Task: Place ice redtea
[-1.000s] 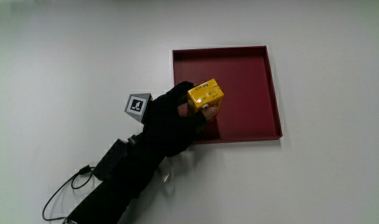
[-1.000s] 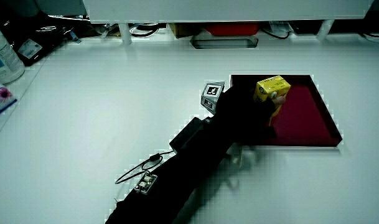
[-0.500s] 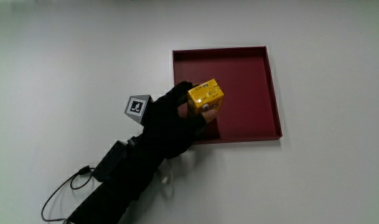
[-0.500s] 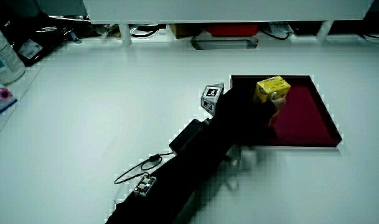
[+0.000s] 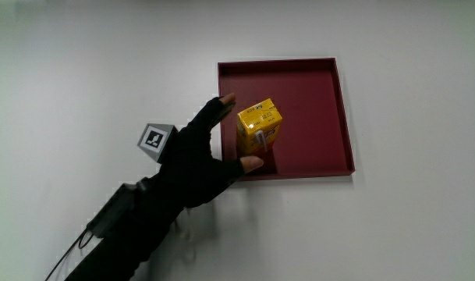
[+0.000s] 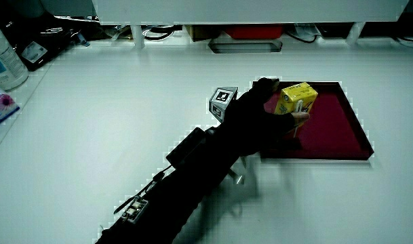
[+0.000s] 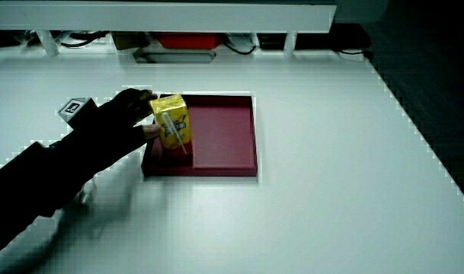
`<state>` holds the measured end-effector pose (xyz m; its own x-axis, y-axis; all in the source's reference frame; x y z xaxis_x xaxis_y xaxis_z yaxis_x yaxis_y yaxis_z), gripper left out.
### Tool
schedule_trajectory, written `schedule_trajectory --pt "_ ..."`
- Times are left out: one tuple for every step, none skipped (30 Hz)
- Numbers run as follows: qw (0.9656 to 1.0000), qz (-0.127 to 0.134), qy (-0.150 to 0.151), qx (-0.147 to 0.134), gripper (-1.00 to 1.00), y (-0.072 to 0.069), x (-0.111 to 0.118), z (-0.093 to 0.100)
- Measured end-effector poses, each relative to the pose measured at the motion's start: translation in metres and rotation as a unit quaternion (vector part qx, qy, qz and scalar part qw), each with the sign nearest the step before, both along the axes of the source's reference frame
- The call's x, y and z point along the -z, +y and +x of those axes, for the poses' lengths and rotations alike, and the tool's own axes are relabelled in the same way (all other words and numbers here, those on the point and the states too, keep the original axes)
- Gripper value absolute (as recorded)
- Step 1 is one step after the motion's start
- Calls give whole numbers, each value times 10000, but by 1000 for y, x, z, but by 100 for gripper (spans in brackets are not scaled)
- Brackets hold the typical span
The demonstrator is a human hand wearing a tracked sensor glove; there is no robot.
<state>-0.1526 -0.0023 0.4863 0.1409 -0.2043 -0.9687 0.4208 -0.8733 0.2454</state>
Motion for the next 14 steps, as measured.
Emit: schedule_trajectory --pt "10000 -30 8 -51 -100 2 3 -4" --pt "9998 11 -161 -138 -100 3 3 -9" --pt "9995 -153 -277 -78 -100 7 10 -13" --pt "9993 -39 -318 -173 -100 8 11 -18" --pt "9996 10 -227 -153 -100 9 16 -20" --pt "9989 14 -419 -202 -100 11 17 -26" --pt "9987 25 -475 -208 -100 14 19 -31" --pt "9984 36 -530 -214 -100 16 21 -36" --pt "9980 47 -586 -220 -100 18 23 -41" --pt "9977 58 -641 -226 -100 21 25 -47" --pt "9969 193 -709 -270 -100 23 24 -53" --pt "9960 327 -776 -313 -100 25 23 -59" --pt "9961 357 -745 -314 -100 28 24 -64" --pt "9962 386 -715 -315 -100 30 25 -68"
